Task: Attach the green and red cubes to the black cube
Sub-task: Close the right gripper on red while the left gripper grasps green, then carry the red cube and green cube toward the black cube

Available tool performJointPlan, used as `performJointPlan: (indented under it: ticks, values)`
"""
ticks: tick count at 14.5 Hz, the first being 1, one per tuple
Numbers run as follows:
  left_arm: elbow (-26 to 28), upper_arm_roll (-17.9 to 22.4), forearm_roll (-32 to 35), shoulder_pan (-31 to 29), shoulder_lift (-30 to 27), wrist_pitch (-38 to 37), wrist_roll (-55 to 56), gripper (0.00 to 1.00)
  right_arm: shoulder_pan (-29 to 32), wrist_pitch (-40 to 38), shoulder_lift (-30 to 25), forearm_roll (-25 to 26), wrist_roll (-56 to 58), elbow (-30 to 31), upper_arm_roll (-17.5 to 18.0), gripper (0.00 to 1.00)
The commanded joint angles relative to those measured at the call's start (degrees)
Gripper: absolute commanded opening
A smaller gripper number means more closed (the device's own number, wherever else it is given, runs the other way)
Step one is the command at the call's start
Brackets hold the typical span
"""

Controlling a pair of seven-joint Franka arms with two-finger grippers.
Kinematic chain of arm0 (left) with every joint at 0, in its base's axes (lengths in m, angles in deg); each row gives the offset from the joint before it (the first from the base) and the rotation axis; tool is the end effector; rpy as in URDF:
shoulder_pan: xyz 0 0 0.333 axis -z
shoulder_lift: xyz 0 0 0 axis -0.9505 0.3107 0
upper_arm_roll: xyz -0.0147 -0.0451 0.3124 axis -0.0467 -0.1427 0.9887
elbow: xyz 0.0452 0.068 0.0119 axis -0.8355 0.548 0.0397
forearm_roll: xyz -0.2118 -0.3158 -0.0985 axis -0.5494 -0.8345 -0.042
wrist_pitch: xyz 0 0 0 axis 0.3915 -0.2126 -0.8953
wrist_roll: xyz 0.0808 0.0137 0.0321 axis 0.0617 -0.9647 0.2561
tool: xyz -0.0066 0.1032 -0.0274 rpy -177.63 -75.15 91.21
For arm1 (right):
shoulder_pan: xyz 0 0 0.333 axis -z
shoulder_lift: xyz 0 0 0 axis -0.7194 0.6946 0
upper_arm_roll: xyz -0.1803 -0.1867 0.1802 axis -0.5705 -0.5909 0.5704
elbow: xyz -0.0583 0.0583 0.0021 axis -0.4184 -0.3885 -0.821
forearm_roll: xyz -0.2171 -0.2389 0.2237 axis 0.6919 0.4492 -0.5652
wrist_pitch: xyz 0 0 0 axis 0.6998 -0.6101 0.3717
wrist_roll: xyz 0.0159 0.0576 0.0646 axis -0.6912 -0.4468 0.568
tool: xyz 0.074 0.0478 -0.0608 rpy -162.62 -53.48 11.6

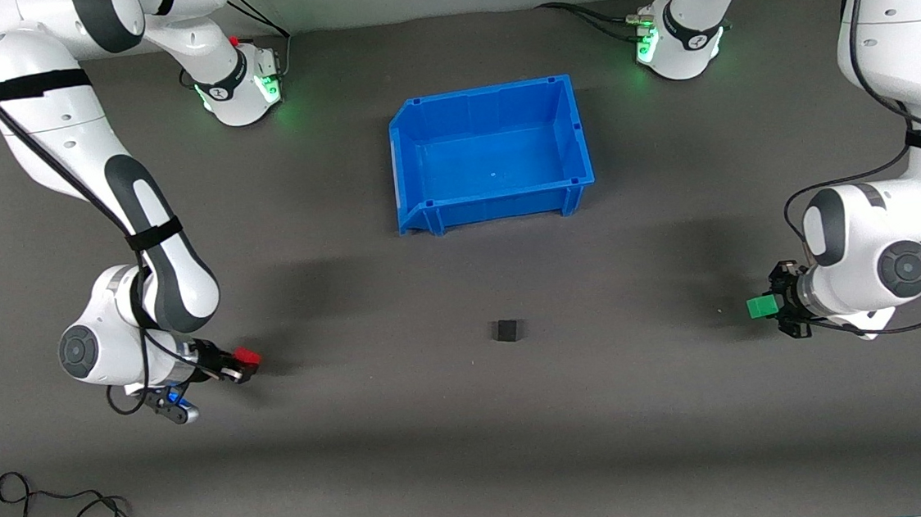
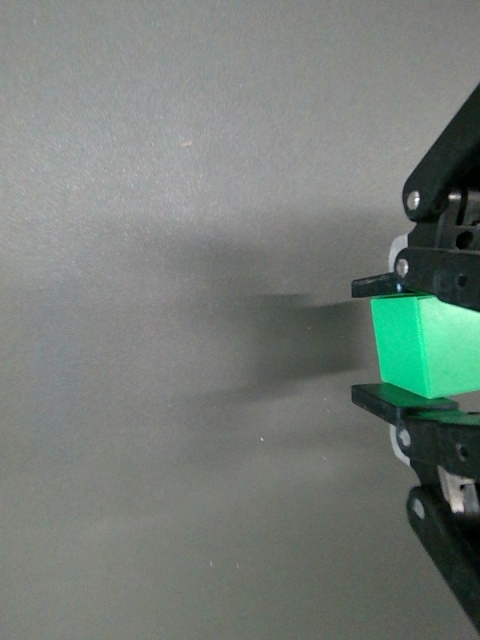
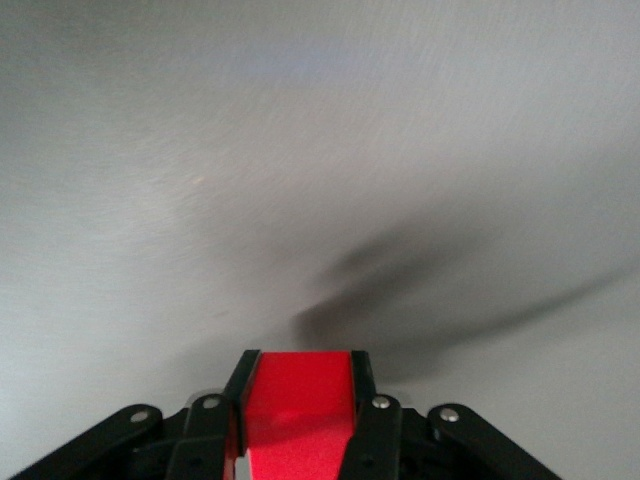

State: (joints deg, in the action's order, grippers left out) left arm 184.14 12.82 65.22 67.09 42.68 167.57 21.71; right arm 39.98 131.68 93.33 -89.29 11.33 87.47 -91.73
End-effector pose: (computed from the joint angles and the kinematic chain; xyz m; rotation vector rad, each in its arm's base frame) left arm 0.6520 0.0305 0.2239 -2.1650 -2.1298 0.1077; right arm 0.6634 0.0403 0.1975 -2.7756 0.9841 0.1975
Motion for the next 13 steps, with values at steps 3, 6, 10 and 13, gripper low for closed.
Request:
performJointPlan:
  ticks: [3,6,10,13]
  values:
    - [-1.2,-2.8,0.0,1.2,-2.6,-4.6,-2.5,0.00,-4.1,-0.9,-1.5,-4.1,-27.2,-1.3,0.8,0.00]
    - [-1.2,-3.6,0.1,3.9,-2.3,-3.6,-1.6,0.00,-9.2,-0.9,-1.0,-6.2,-43.6,-4.7,1.8,0.00]
    - [-3.9,-3.6,0.0,11.5,0.4,-0.8,7.7,0.00,-15.8,-0.9,0.0,-6.1,-61.7,-7.7,1.8,0.00]
    - [-5.6,-3.4,0.7,18.8,3.7,1.5,12.6,0.00,-20.1,-0.7,0.6,-6.0,-69.5,-9.1,1.7,0.00]
